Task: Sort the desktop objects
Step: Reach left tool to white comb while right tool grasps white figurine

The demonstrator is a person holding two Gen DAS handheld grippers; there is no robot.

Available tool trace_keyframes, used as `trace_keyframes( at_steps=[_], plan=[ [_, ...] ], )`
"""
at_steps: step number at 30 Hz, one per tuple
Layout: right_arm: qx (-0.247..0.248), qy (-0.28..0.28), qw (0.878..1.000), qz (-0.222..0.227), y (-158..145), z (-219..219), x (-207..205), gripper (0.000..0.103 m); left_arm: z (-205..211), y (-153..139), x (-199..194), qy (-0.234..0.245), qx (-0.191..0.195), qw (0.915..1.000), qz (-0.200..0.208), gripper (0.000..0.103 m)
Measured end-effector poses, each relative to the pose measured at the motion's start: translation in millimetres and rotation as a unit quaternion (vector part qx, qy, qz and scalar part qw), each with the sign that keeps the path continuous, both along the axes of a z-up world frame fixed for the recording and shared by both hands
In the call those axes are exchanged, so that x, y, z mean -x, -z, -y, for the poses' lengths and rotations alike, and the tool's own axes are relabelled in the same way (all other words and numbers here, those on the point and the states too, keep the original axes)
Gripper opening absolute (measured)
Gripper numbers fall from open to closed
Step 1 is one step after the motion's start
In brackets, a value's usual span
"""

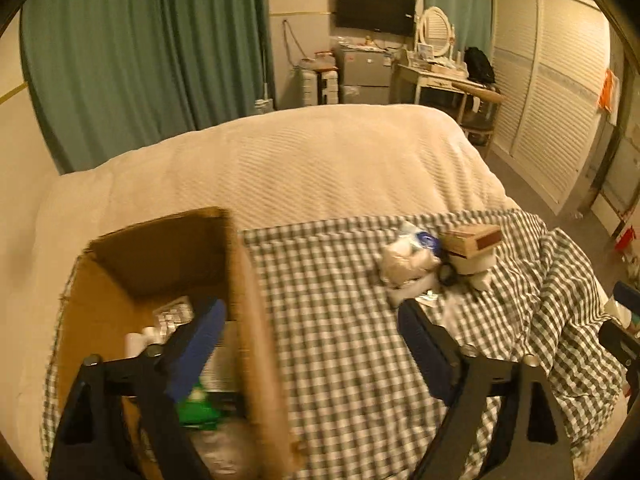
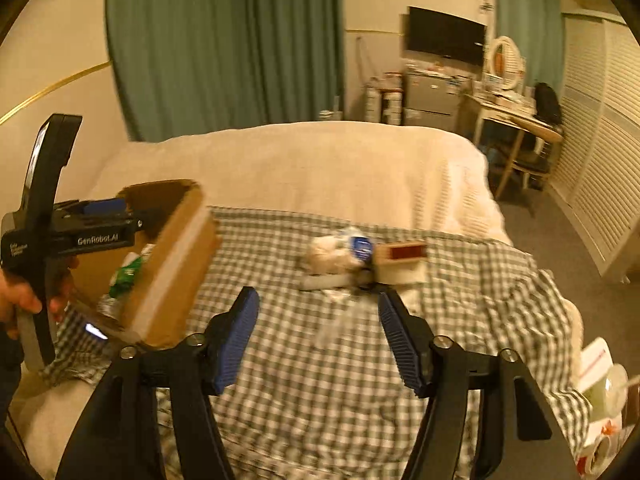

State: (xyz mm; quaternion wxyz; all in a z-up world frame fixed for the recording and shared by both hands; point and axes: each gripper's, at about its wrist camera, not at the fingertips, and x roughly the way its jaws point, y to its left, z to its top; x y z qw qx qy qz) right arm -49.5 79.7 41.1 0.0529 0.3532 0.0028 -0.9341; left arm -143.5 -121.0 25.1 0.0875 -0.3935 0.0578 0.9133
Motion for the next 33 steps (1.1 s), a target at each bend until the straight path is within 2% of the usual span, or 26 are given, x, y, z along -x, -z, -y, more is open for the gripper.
trace_keyframes(
  at_steps=[5, 7, 13, 19, 25, 27, 29, 30, 32, 33],
  plan=[
    [-0.007, 0.031, 0.999, -0.001, 21.3, -38.0, -1.7, 0.076, -43.7, 40.3, 10.2, 0.016, -0.004, 0.9993, 0.033, 0.096],
    [-0.009, 0.042, 0.999, 0.002, 37.4, -52.9, 5.9, 0.08, -62.1, 61.1, 17.7, 0.021, 0.007, 0.9989, 0.041, 0.096],
    [0.006, 0.054, 0.999, 0.009, 83.6, -85.7, 28.7, 0.08, -102.7, 125.4, 39.1, 0.054, 0.043, 0.9967, 0.044, 0.096],
    [0.003, 0.064, 0.998, 0.021, 126.1, -103.2, 61.4, 0.08, -113.3, 171.1, 67.2, 0.063, 0.061, 0.996, 0.018, 0.096],
    [-0.017, 0.039, 0.998, 0.043, 153.2, -100.0, 102.8, 0.08, -115.5, 193.5, 90.8, 0.089, 0.049, 0.9944, 0.032, 0.092],
    [-0.015, 0.034, 0.998, 0.057, 164.6, -100.8, 118.8, 0.08, -117.6, 192.2, 95.7, 0.104, 0.045, 0.9931, 0.031, 0.085],
    [-0.01, 0.038, 0.997, 0.066, 174.5, -104.0, 134.8, 0.08, -119.9, 191.4, 97.5, 0.122, 0.038, 0.991, 0.038, 0.065],
    [-0.003, 0.038, 0.997, 0.073, 180.2, -105.1, 145.2, 0.08, -121.9, 191.7, 96.1, 0.136, 0.033, 0.9892, 0.045, 0.06],
    [-0.002, 0.045, 0.996, 0.078, 186.0, -105.6, 158.2, 0.08, -126.3, 191.8, 90.4, 0.152, 0.036, 0.9866, 0.047, 0.039],
    [0.002, 0.043, 0.995, 0.085, 190.3, -104.4, 167.1, 0.079, -129.1, 191.0, 87.3, 0.165, 0.04, 0.9843, 0.05, 0.034]
  ],
)
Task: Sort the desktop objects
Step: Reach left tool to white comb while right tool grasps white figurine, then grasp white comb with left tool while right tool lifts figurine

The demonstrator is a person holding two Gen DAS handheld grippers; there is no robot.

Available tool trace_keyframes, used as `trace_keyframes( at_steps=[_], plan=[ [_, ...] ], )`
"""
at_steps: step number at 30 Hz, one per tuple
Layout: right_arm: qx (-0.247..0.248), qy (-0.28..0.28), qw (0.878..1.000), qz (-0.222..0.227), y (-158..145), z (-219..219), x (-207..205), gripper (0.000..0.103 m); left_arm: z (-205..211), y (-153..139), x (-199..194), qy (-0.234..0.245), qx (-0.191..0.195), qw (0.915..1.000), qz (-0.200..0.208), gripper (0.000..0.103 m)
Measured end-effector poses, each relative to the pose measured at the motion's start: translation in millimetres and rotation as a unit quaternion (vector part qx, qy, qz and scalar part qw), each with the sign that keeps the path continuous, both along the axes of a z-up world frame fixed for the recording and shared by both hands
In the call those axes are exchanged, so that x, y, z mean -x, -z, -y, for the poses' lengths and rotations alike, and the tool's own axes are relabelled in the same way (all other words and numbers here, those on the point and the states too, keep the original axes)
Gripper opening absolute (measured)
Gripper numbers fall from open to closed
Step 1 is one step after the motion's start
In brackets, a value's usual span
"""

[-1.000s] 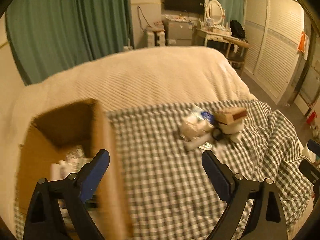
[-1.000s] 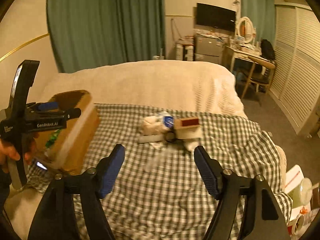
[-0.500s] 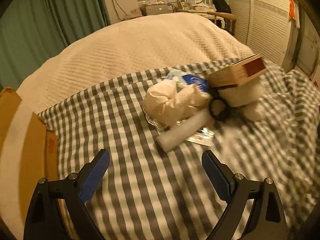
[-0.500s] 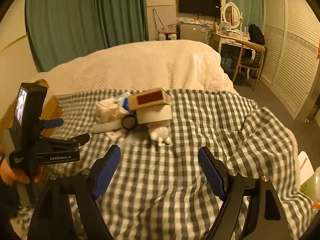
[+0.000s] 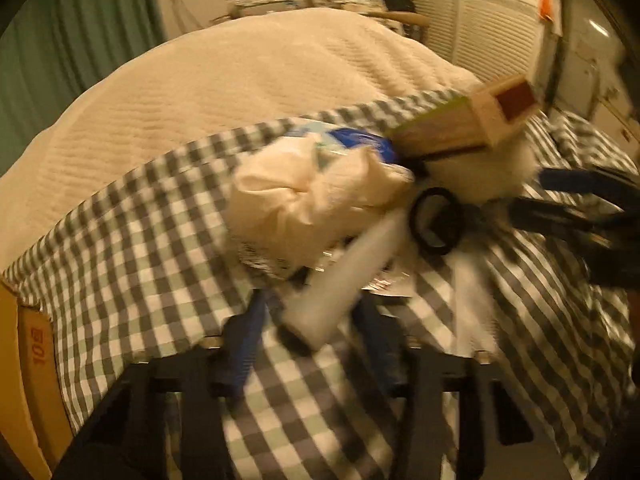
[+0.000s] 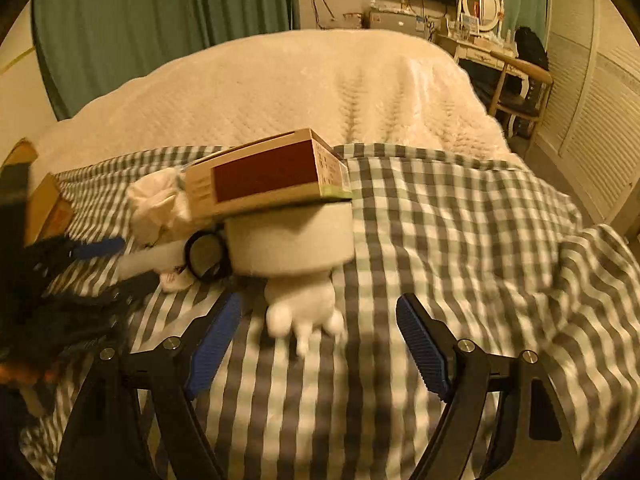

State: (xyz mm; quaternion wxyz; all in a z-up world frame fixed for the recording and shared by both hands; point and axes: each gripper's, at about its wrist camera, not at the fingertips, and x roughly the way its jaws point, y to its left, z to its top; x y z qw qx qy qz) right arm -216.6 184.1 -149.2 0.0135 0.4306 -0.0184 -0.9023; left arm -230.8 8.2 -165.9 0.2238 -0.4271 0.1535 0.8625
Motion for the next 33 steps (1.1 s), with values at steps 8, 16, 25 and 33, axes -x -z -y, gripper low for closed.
trace_keyframes(
  at_steps=[8, 16, 25, 33],
  plan=[
    [-0.03, -0.029, 0.998, 0.043, 21.3, 23.7, 1.3, 0.042, 9.4, -6.4, -11.2, 0.0, 0.006, 0.9997, 0.026, 0.02],
    [-0.027, -0.018, 0.997, 0.066, 8.0, 33.3, -49.0, 0.042, 29.8, -17.3, -48.0, -0.019, 0.02, 0.9985, 0.047, 0.014],
    [0.012, -0.002, 0.996, 0.09, 10.8, 28.7, -88.5, 0.042, 24.4, -16.4, -66.5, -0.007, 0.022, 0.998, 0.059, 0.031],
    [0.057, 0.011, 0.994, 0.098, 20.8, 21.3, -75.8, 0.049, 18.3, -2.4, -38.8, -0.02, 0.009, 0.9984, 0.051, 0.058]
  ],
)
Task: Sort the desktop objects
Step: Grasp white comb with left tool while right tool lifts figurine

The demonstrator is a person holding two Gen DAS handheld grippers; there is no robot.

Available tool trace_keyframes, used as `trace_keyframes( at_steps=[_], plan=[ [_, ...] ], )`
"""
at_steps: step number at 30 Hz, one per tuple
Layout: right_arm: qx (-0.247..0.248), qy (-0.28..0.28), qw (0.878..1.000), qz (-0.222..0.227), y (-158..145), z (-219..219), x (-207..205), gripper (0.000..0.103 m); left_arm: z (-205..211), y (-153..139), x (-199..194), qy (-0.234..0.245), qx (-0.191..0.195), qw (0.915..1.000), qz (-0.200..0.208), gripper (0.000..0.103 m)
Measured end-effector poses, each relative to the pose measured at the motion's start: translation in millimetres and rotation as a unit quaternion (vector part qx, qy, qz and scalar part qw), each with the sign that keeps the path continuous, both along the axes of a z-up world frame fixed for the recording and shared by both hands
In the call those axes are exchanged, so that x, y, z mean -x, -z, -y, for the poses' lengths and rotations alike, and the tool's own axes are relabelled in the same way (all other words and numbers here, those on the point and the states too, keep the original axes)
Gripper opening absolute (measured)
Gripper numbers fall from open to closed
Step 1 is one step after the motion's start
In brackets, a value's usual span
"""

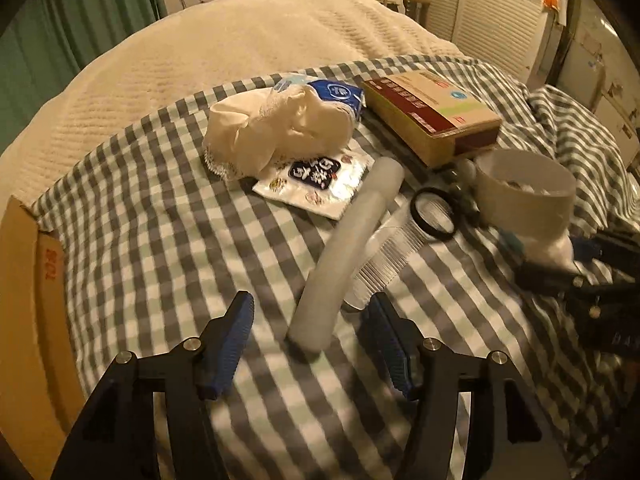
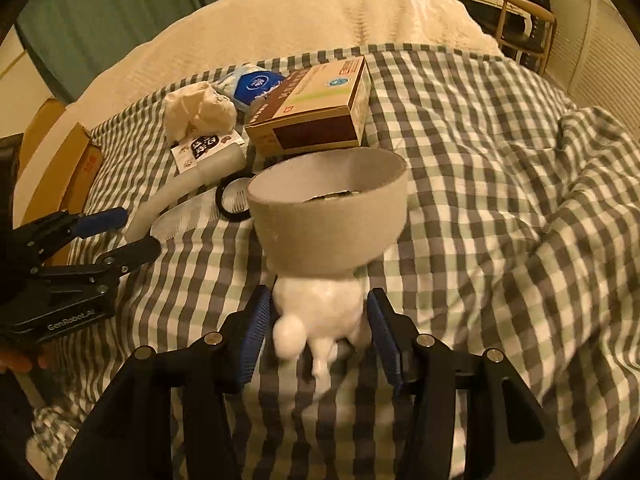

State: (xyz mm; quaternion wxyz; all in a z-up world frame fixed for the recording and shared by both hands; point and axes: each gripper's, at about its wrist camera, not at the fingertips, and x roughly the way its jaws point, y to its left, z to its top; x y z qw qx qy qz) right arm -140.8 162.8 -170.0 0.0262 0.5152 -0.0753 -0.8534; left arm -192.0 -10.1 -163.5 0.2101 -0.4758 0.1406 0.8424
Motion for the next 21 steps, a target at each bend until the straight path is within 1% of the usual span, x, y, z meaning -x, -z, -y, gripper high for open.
trace_keyframes(
  at_steps=[1, 2, 3, 4, 7, 10, 14, 17, 21],
  plan=[
    [-0.002, -0.002, 1.0, 0.003, 3.0, 1.1, 3.7, 0.049, 0.9, 0.6, 1.2, 0.003, -0.007, 1.0, 0.0, 0.03],
    [-0.004, -0.003, 1.0, 0.005, 5.0, 1.3, 5.3, 0.049, 0.6, 1.0, 2.6, 0.007, -0.014, 0.9999, 0.005, 0.015],
    [-0.007, -0.004, 1.0, 0.007, 6.8, 2.7, 8.0, 0.044, 1.5, 0.3, 2.4, 0.005, -0.013, 0.9999, 0.004, 0.015],
    [-0.01, -0.004, 1.0, 0.007, 6.1, 3.7, 8.8, 0.042, 2.6, -1.3, 0.8, 0.003, -0.009, 1.0, 0.001, 0.015],
    [-0.021, -0.011, 1.0, 0.013, -0.2, 7.3, 5.6, 0.042, 10.7, -8.6, -4.6, 0.0, -0.018, 0.9998, 0.006, 0.015],
    [-0.025, -0.012, 0.999, 0.019, -9.9, 10.7, -5.7, 0.042, 23.2, -18.7, -10.3, -0.016, -0.033, 0.9992, 0.018, 0.015],
    [-0.045, -0.009, 0.999, 0.017, -19.3, 15.7, -24.2, 0.042, 36.7, -31.2, -21.3, -0.029, -0.046, 0.9983, 0.019, 0.014],
    [-0.034, -0.003, 0.999, 0.024, -22.2, 16.3, -46.3, 0.042, 45.8, -40.5, -32.2, -0.035, -0.058, 0.9975, 0.02, 0.014],
    [-0.022, 0.008, 0.999, 0.023, -34.4, 16.4, -66.5, 0.042, 52.3, -63.0, -46.7, -0.038, -0.072, 0.9966, 0.01, 0.014]
  ],
)
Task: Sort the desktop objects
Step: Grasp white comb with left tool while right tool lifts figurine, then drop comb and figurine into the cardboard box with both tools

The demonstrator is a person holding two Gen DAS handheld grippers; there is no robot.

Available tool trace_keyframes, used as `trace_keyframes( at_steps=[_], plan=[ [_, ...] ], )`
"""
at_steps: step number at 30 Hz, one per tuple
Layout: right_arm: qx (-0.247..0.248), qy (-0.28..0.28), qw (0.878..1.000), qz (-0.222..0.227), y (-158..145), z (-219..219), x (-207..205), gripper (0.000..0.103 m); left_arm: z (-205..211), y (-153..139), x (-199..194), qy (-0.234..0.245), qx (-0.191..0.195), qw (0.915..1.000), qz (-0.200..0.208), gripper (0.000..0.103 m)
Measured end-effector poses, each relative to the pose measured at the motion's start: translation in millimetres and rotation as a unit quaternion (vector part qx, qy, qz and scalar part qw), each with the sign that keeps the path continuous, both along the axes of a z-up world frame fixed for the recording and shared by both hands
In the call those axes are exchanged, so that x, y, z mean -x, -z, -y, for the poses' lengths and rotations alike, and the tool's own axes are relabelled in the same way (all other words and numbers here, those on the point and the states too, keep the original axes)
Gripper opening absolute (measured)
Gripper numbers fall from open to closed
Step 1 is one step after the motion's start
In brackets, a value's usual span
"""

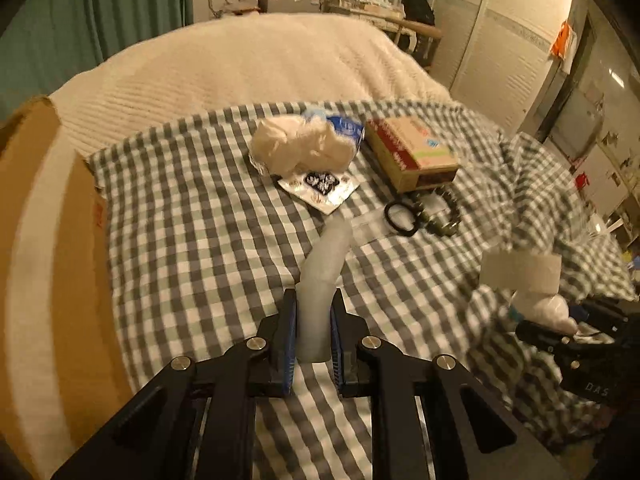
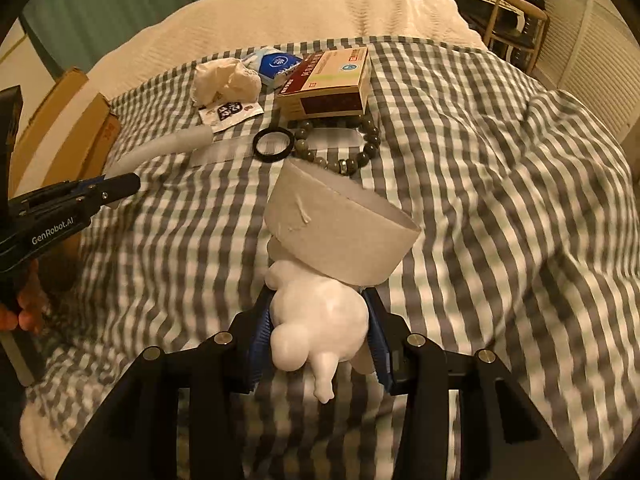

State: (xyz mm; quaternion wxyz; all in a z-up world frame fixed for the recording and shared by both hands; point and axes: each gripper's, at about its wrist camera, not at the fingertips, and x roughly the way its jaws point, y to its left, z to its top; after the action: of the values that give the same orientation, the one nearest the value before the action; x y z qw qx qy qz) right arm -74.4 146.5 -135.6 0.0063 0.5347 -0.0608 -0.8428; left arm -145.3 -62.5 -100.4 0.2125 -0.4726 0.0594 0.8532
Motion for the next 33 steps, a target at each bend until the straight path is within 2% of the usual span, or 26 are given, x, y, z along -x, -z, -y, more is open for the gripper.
trace_keyframes(
  at_steps=[2, 3, 5, 6, 8, 9, 10, 12, 13, 15, 16, 19, 24, 29, 33],
  plan=[
    [0.004, 0.003, 1.0, 0.004, -7.3, 1.0, -6.5, 0.042, 3.6, -13.5, -8.2, 0.003, -0.007, 0.9999, -0.009, 0.014],
    [0.025, 0.005, 1.0, 0.012, -11.6, 0.2, -10.3, 0.042, 5.3, -19.7, -12.8, 0.005, -0.008, 0.9999, -0.013, 0.014],
    [0.098, 0.012, 0.995, 0.029, -14.6, -2.8, -14.1, 0.042, 8.1, -30.3, -22.0, 0.013, -0.003, 0.9996, -0.024, 0.014],
    [0.163, 0.023, 0.985, 0.042, -14.3, -7.0, -16.4, 0.042, 9.3, -34.7, -25.9, 0.017, 0.002, 0.9995, -0.028, 0.014],
    [0.223, 0.035, 0.972, 0.062, -12.0, -8.9, -18.1, 0.042, 13.1, -42.9, -33.0, 0.018, 0.007, 0.9992, -0.036, 0.014],
    [0.202, 0.035, 0.977, 0.066, -15.6, -4.6, -18.9, 0.042, 16.3, -46.6, -35.5, 0.019, 0.005, 0.9991, -0.037, 0.014],
    [0.146, 0.028, 0.987, 0.066, -21.1, 2.8, -18.9, 0.042, 19.9, -49.9, -37.9, 0.019, 0.002, 0.9991, -0.037, 0.014],
    [0.036, 0.008, 0.997, 0.067, -30.6, 19.3, -18.7, 0.042, 25.9, -54.9, -41.4, 0.018, 0.003, 0.999, -0.04, 0.014],
    [0.031, 0.002, 0.997, 0.069, -33.7, 22.9, -19.1, 0.042, 28.2, -57.0, -43.2, 0.017, 0.005, 0.9989, -0.043, 0.014],
    [0.07, -0.003, 0.996, 0.059, -47.4, 24.8, -20.0, 0.042, 34.5, -61.4, -44.4, 0.014, 0.003, 0.9988, -0.046, 0.014],
    [0.072, -0.005, 0.996, 0.051, -54.0, 24.6, -21.0, 0.042, 38.5, -64.5, -44.2, 0.01, 0.0, 0.9989, -0.047, 0.014],
    [0.038, -0.024, 0.999, 0.009, -87.6, 40.1, -21.2, 0.042, 50.3, -76.7, -41.2, 0.0, -0.011, 0.9985, -0.055, 0.014],
    [0.024, -0.053, 0.998, -0.031, -121.8, 73.6, -16.9, 0.042, 75.9, -108.6, -32.7, -0.019, -0.019, 0.9965, -0.079, 0.014],
    [0.04, -0.093, 0.994, -0.048, -133.5, 119.3, -8.3, 0.042, 110.5, -147.0, -18.3, -0.048, -0.031, 0.9927, -0.106, 0.014],
    [0.065, -0.134, 0.987, -0.064, -141.6, 172.4, 5.2, 0.042, 143.3, -171.5, -4.5, -0.077, -0.017, 0.9885, -0.129, 0.014]
  ],
)
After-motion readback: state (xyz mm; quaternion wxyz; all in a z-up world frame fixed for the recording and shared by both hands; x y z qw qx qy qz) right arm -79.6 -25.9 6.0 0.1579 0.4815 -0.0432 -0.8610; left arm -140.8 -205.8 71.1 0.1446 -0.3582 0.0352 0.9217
